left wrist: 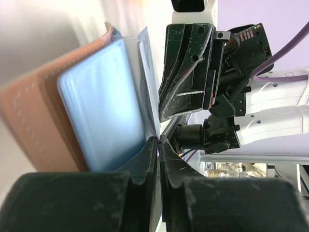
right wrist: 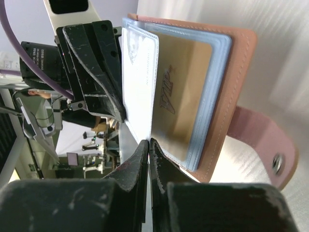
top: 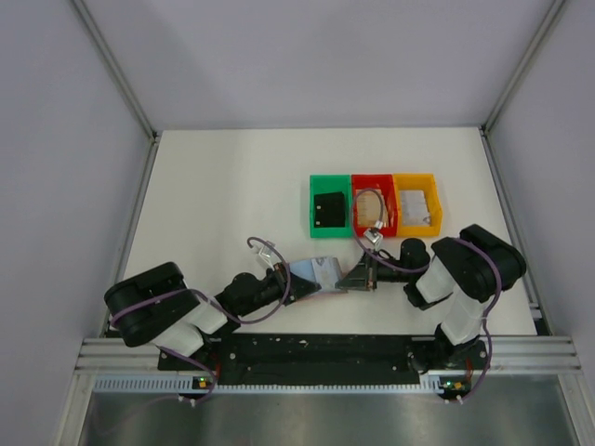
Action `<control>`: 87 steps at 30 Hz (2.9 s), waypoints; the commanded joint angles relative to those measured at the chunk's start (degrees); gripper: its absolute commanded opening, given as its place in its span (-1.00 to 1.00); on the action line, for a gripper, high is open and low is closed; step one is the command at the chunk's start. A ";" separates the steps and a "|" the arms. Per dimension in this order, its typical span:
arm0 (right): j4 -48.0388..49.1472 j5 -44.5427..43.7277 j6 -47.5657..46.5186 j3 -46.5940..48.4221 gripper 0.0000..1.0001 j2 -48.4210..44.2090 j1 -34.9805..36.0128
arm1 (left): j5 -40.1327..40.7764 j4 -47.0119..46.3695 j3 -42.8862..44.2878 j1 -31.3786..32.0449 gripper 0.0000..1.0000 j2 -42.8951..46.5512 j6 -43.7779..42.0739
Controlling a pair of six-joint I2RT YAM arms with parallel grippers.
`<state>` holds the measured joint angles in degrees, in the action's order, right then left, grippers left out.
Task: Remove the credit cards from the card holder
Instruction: Remove the credit card from the card holder.
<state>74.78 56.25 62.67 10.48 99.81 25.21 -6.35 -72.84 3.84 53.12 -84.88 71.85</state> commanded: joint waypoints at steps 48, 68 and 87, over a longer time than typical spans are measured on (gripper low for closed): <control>-7.36 -1.67 -5.63 -0.64 -1.00 0.48 -2.89 | 8.37 -22.87 -14.64 -1.79 -1.00 -6.79 5.58; -58.34 -16.60 -27.95 7.97 -0.35 -16.39 -2.01 | 3.71 18.14 -1.30 -1.71 -0.18 11.74 -2.24; -67.76 -27.33 -33.32 18.09 -0.54 -22.74 3.62 | 1.52 33.20 10.93 -2.06 -0.15 7.19 -8.49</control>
<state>3.81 29.47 30.17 26.72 73.58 27.88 -3.42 -39.70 12.36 51.40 -75.79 64.55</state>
